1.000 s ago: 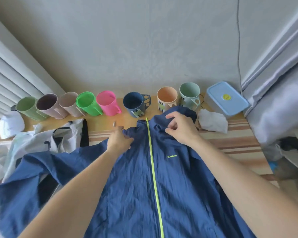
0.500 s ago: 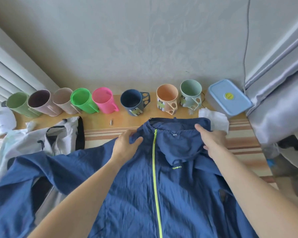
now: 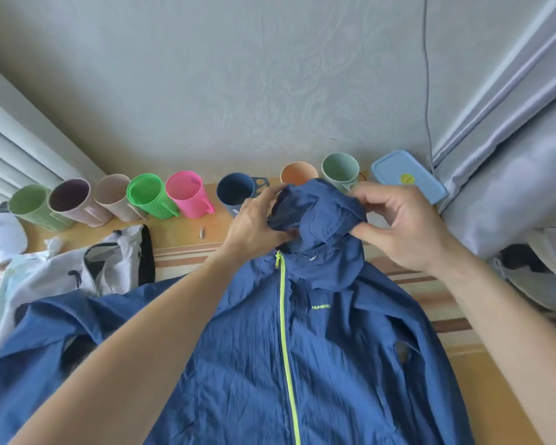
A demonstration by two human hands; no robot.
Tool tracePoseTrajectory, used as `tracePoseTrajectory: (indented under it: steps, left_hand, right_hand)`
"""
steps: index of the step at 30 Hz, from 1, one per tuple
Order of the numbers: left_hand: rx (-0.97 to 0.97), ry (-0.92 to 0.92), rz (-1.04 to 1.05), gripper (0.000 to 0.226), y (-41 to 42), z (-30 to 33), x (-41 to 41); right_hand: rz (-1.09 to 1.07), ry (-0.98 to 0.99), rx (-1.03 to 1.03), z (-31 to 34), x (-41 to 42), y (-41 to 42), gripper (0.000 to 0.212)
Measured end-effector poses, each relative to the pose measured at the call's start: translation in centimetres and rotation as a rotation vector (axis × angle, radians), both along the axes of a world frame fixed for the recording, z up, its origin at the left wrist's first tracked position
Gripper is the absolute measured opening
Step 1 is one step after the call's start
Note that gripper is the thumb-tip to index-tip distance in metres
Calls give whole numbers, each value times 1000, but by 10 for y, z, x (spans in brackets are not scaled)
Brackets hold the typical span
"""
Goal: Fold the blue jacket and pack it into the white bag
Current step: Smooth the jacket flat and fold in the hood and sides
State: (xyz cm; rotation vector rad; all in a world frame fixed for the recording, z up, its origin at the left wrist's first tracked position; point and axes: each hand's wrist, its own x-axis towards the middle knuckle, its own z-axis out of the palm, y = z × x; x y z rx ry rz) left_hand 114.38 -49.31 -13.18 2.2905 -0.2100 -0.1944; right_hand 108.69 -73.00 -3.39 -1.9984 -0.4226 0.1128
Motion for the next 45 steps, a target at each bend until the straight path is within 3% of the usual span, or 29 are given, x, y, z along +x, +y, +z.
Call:
tracePoseTrajectory:
  steps: [3,5,7,10,14,15,17,19,21,23,25,27,29,31,33,37,38,40,42,44,45]
  left_hand:
    - [-229,93,168,57,5,11,5]
    - [-285,73,331,33,19,19,10]
    - [-288,38,500,15,36,28,11]
    - [-260,-38,639,21,54,41,1]
    - [-173,-66,565,33,65,39,-37]
    - [-224,-21,542,36,64,35,-50]
    - [-505,153,546,34,61,20,-77]
    - [-663,326,624,26,60,0,-105]
    - [-608,468,696,27,66,-27,-135]
    - [-495,612,751,37,76,-53,-161]
    - [-455,687,866,40,84,-66,-175]
    - [-497,678,995,29,87,-66,-174]
    - [-501,710,955,34,80,-56,-165]
    - [-394,752,798,47,70,-52,-157]
    - [-354,748,729,52,64,-54,-154]
    - [-550,671,821,14,72,-60,-163]
    - [-461,591,879,16,72,-63,-169]
    - [-61,280,884,30,60,-63,-182]
    - [145,-91,536,47,35,-60,-192]
    - [394,-202,108,57,15,-81,-198]
    - [505,-168,6,59,12,-97,-200]
  right_hand:
    - [-42,-36,-68,15,12,-7,32]
    - [-254,-119,-155,13,23,-11,33]
    - [-522,-220,-257,2,38,-10,19]
    - [-715,-242,-244,-16,54,2,17]
    - [-685,-329,-141,-21,25,20,14]
    - [-629,-363,-129,-22,5,23,15]
    - [-425,-410,-158,-33,-47,28,18]
    - [-170,-335,-211,-58,-106,28,20]
    - [80,-145,-343,-97,-155,16,19]
    - [196,71,-486,-136,-188,0,15]
    - [-6,265,-468,-157,-193,-10,14]
    - [-409,475,-289,-166,-174,-12,14]
    - [-627,662,-49,-166,-145,-6,40]
    - [-630,814,158,-164,-122,8,56]
    - [-583,854,207,-160,-108,23,53]
    - [-538,660,-52,-153,-102,25,45]
    - [-551,536,-182,-152,-106,25,46]
    - [-559,191,-366,-151,-117,33,52]
    - [-404,-37,-463,-158,-124,56,56]
    - [-171,-91,-665,-188,-127,69,60]
    - [-75,-75,-774,-205,-127,70,63]
